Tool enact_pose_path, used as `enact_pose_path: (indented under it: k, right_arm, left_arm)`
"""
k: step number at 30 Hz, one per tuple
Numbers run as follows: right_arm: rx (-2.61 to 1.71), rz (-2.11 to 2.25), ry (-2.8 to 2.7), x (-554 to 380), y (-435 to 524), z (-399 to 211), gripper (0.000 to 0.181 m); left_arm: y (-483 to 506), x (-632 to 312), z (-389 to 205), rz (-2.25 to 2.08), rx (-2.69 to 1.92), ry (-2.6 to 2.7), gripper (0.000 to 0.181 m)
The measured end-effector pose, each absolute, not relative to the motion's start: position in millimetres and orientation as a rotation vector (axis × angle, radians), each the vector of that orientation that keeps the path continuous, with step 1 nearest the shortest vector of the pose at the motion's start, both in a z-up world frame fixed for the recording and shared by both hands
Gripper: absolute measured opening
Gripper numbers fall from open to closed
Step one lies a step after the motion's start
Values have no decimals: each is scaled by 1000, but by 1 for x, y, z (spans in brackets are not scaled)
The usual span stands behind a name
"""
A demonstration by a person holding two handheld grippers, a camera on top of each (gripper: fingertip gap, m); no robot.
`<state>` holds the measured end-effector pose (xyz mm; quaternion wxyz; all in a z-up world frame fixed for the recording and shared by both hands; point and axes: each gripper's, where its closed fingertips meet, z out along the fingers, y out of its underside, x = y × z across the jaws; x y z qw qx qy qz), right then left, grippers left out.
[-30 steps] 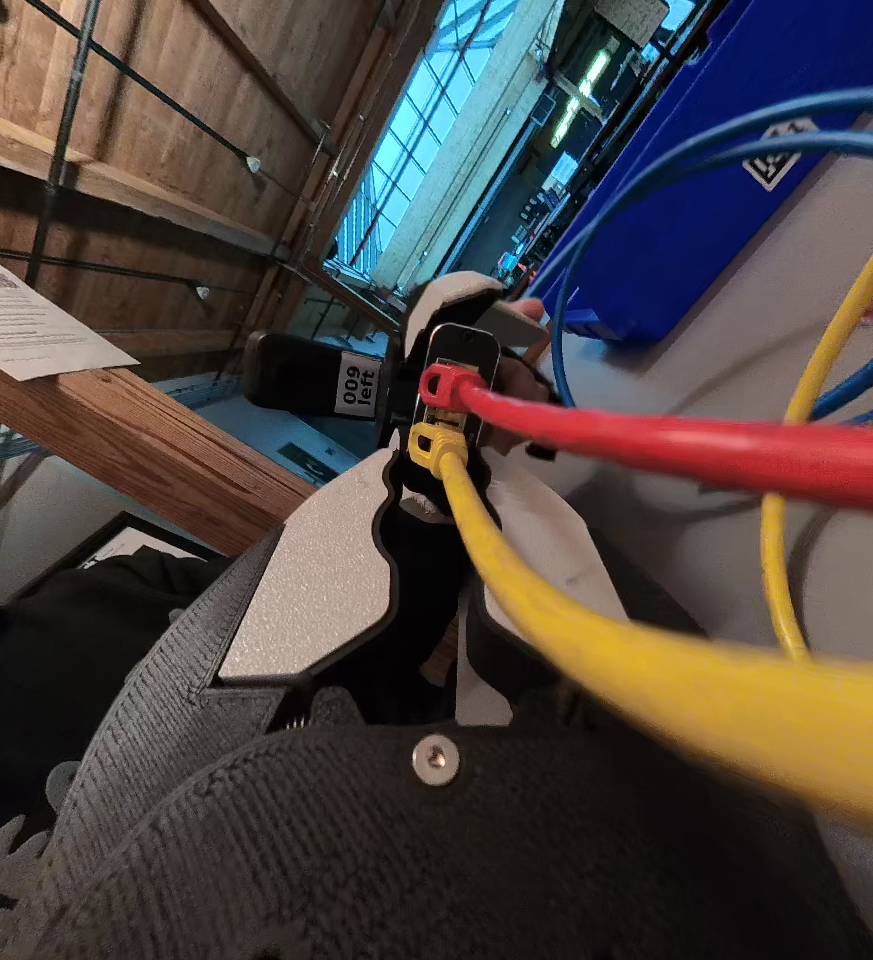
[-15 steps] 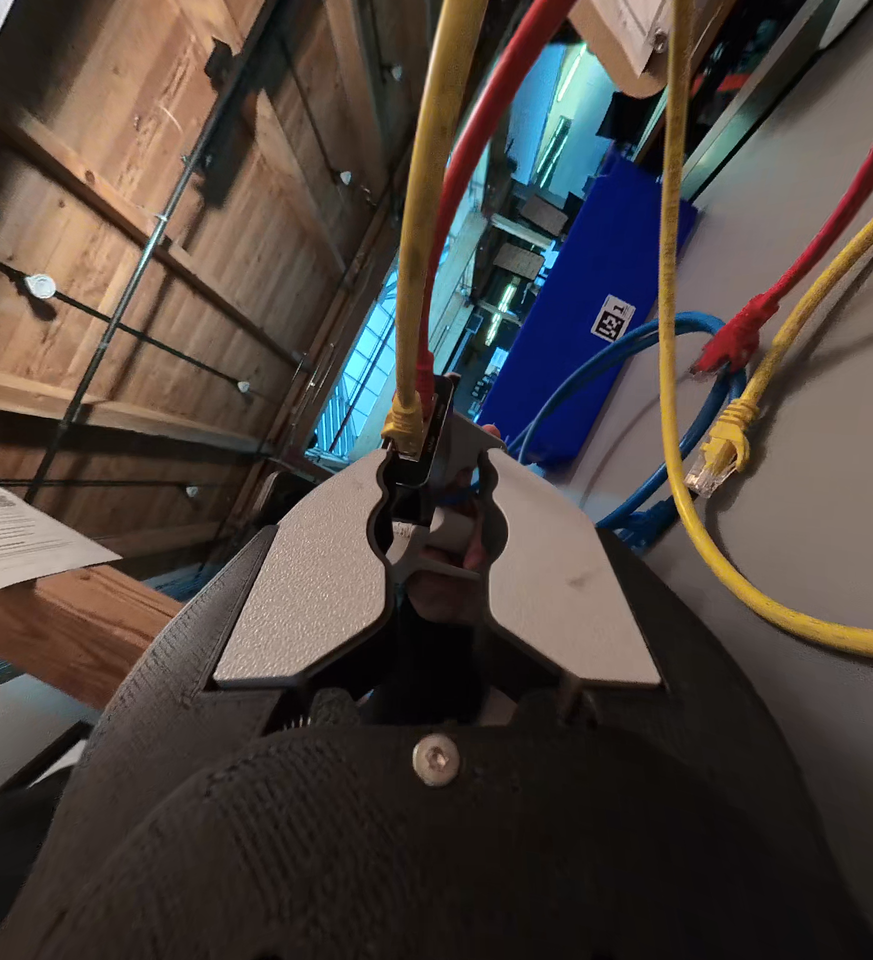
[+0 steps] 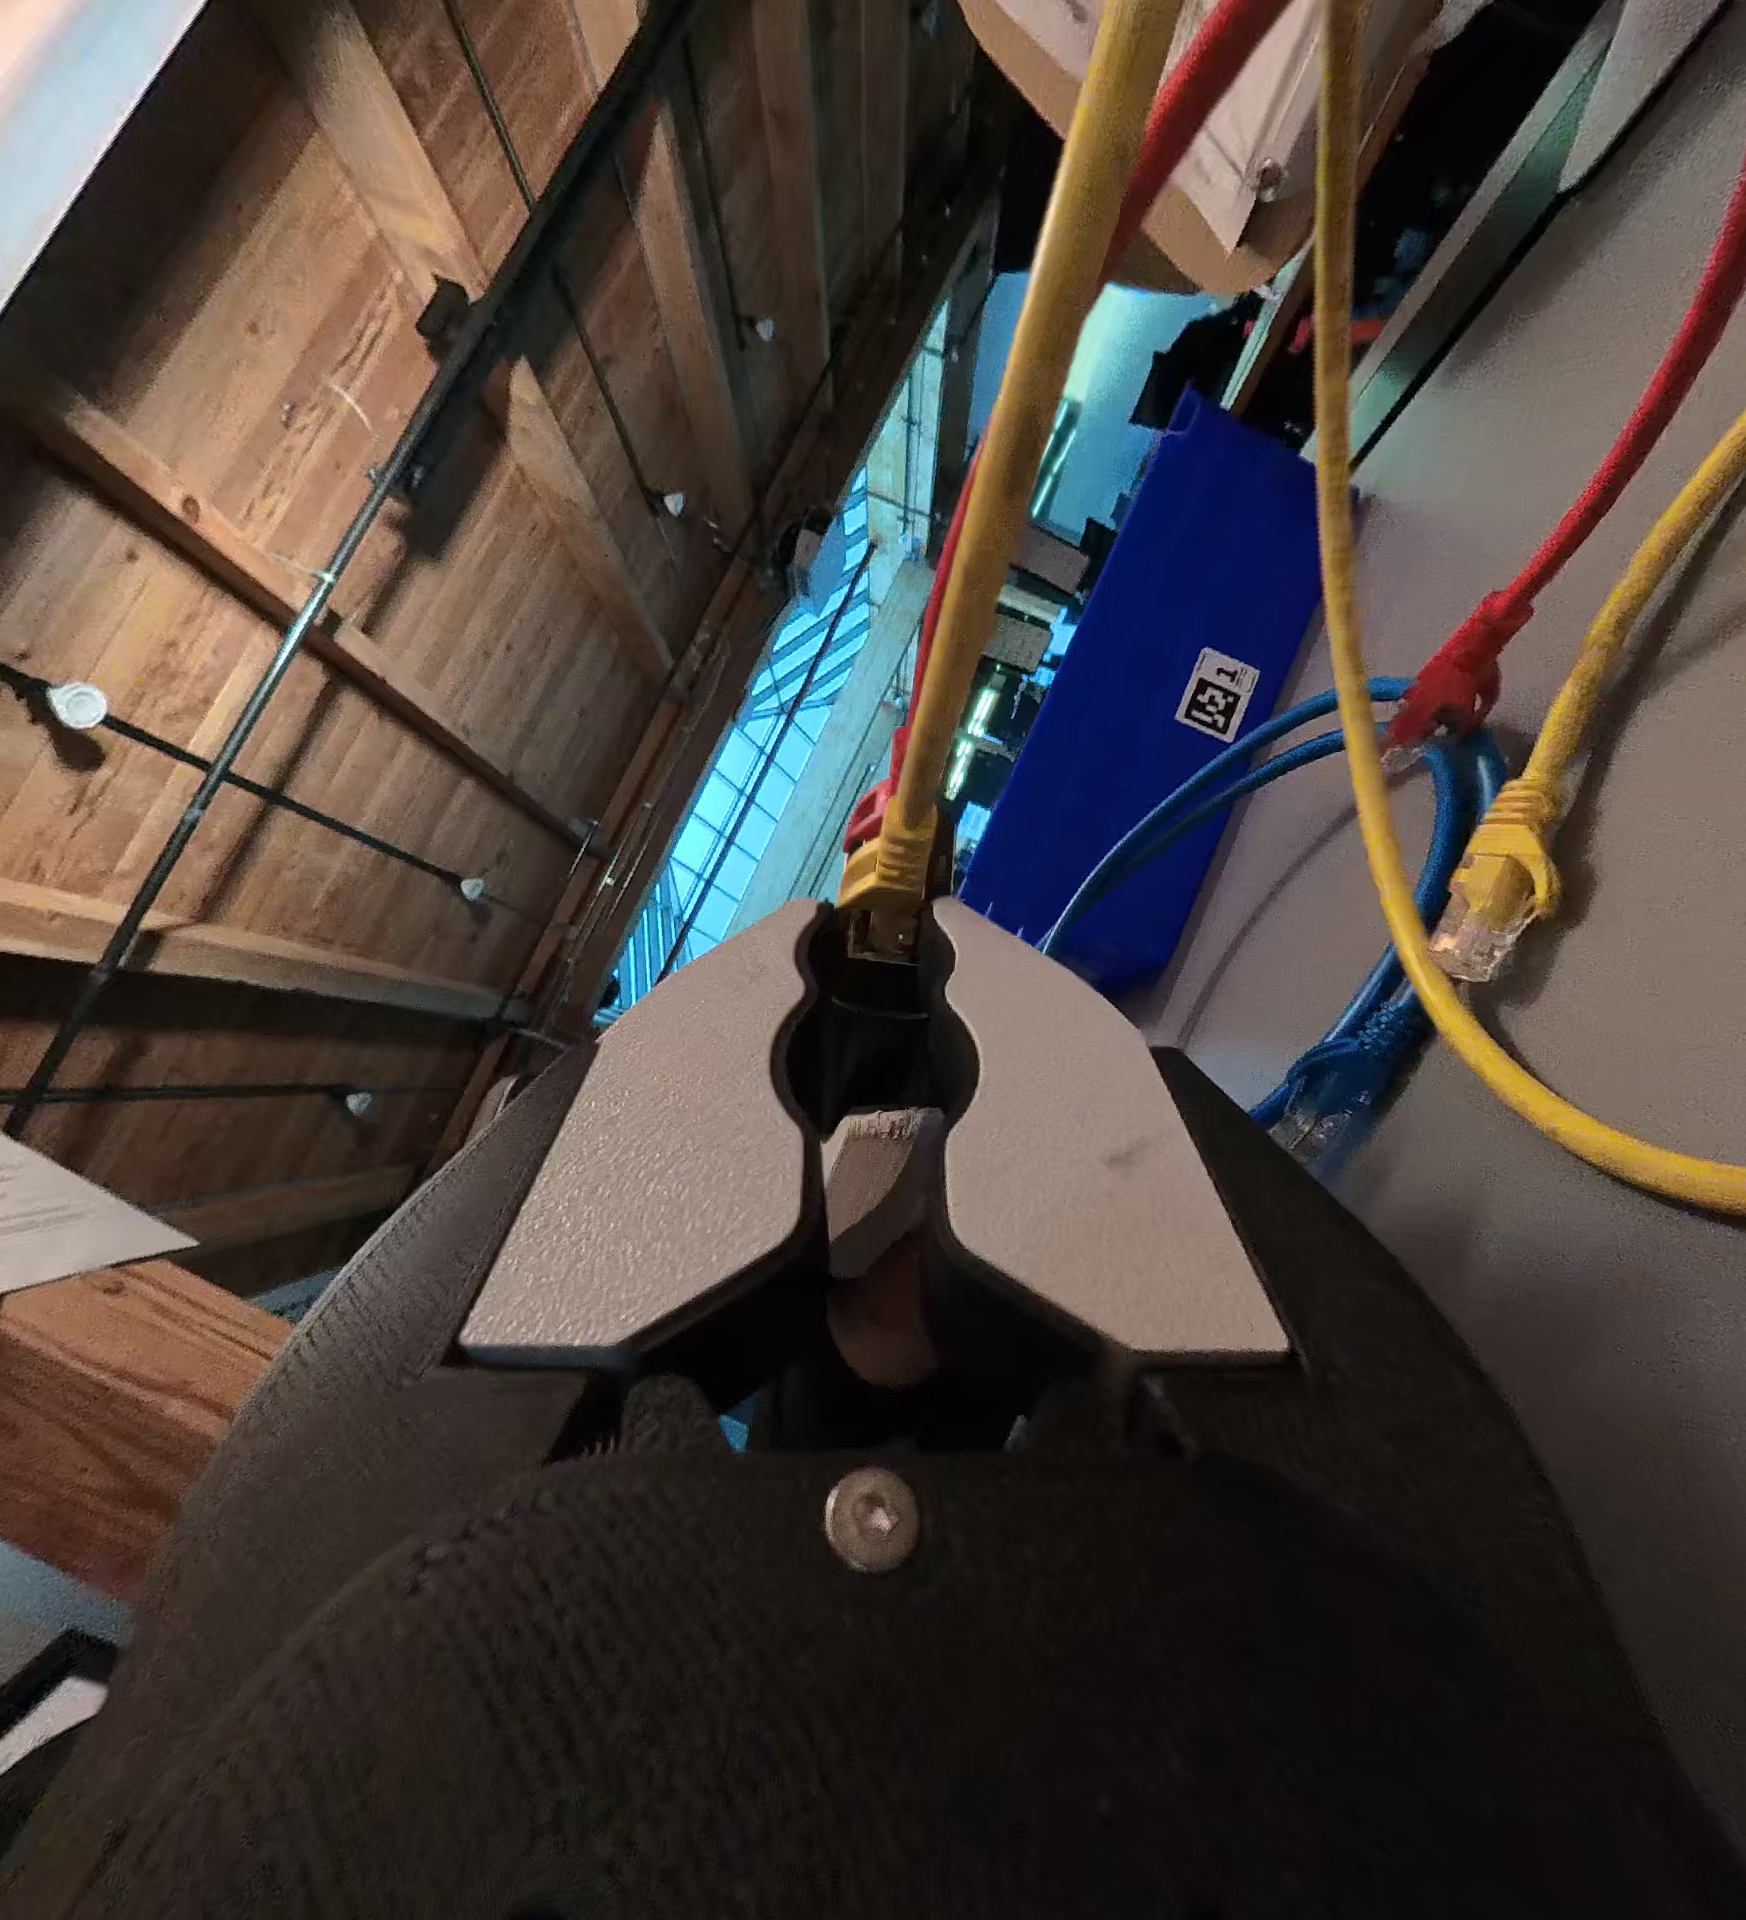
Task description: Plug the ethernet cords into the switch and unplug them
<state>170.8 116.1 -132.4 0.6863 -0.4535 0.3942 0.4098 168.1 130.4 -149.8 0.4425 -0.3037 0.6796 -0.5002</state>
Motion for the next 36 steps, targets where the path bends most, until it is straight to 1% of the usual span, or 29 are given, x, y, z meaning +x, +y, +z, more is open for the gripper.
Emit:
enact_pose_path:
  k: [14, 22, 36]
  right_arm:
    - [-896, 861, 956, 168, 116, -141, 13]
    - [-899, 817, 975, 168, 113, -142, 13]
    - [-765, 846, 1028, 172, 114, -142, 12]
  left_arm:
    - [129, 163, -156, -1204, -763, 1654, 73]
    - [127, 163, -158, -1195, -765, 1658, 74]
    - [129, 165, -156, -1153, -797, 1625, 73]
